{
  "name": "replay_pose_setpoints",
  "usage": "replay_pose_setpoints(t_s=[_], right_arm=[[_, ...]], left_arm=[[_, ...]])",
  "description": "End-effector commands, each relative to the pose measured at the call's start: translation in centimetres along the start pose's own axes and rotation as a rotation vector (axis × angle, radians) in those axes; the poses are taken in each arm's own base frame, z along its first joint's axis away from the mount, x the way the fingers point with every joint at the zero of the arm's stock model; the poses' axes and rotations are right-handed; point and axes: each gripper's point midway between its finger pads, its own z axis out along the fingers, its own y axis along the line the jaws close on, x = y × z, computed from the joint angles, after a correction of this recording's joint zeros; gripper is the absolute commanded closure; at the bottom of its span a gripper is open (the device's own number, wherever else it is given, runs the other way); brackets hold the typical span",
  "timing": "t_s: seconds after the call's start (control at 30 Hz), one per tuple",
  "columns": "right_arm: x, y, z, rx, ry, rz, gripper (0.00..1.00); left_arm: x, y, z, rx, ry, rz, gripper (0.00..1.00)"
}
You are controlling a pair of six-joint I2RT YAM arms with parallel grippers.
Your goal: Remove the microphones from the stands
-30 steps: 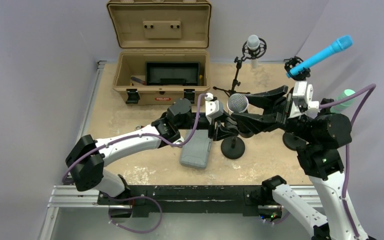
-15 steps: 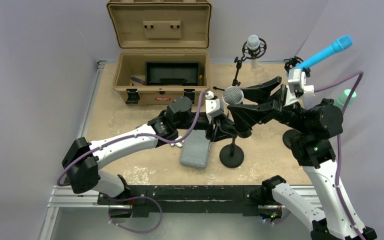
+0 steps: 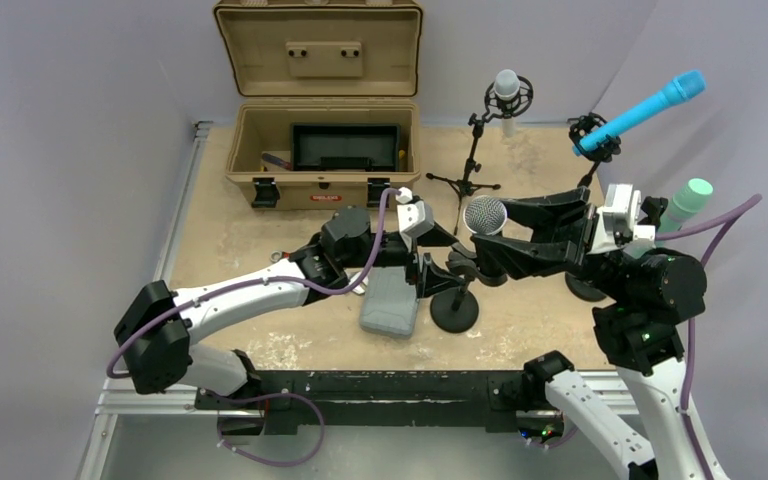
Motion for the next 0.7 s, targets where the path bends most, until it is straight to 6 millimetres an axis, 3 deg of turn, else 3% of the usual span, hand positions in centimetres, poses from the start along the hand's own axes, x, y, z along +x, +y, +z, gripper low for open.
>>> replay_pose_setpoints(t_s=[0.0,0.27,0.4,0.67], right_arm=[[0.4,-0.7,0.1,0.012,0.008,-0.068,1.00],[0.0,-0.6,0.3,0.001,0.005,-0.072,1.00],[0.0,-0.6,0.3,-0.001,0.003,-0.070,1.00],[0.1,-0.7,0.5,-0.003,0.004,-0.063,1.00]], left_arm=[[-2.0,-0.2,0.7,0.031,-0.076,0.033,0.16],[-2.6,-0.5,2.0,0.093,-0.103,0.046,0.14],[-3.0,-0.6,2.6,0.106,-0.104,0.037,0.22],[-3.4,-1.0,2.9,0.116,-0.113,0.030,0.21]])
